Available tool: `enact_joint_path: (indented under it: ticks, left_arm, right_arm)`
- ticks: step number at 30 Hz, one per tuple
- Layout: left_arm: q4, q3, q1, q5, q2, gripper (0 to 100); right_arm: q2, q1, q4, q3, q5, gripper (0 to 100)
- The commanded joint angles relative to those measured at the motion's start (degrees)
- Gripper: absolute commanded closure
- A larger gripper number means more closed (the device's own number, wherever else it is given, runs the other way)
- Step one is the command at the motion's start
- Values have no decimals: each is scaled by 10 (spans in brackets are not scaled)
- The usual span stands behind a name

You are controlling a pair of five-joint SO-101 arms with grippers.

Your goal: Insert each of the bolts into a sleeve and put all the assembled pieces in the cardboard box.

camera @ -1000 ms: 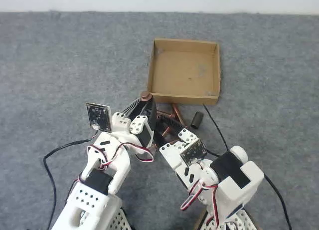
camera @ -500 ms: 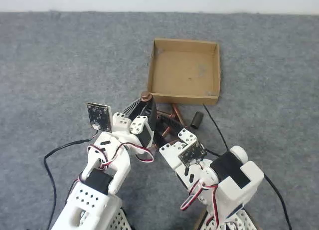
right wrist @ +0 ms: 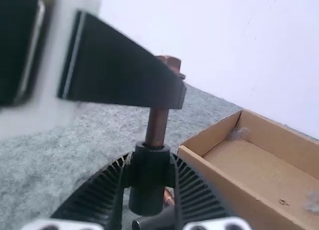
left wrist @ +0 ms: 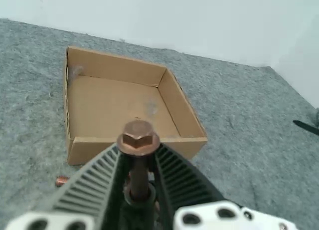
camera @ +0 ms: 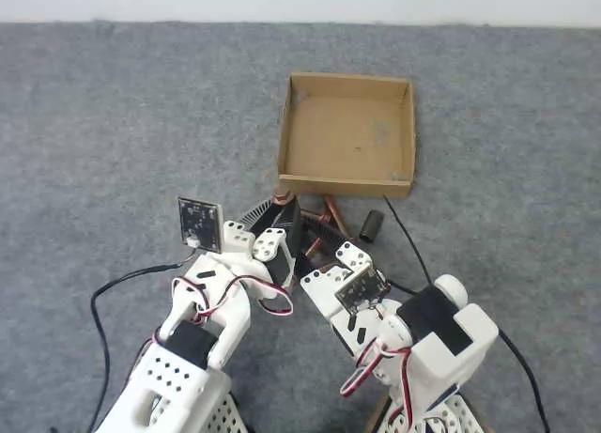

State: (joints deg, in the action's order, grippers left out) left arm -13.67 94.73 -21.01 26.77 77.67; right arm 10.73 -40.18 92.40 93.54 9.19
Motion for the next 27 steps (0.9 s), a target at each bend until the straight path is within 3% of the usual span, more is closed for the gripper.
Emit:
enact_joint_path:
  ticks: [1,5,12,22,27]
  left_arm:
    - [1,-5,-5,-9,-2,988]
    - [3,10,-5,-20,-2,980]
    - [-1,22,-6,-40,-2,814]
    - [-1,22,-4,-35,3,826]
    - [0,21,32,-35,3,824]
  right_arm:
    - [-33,8,7,8,14,992]
    - [-33,9,7,8,14,992]
    - [-33,9,7,8,14,992]
    - [-34,9,7,14,14,992]
    - [-34,9,7,11,14,992]
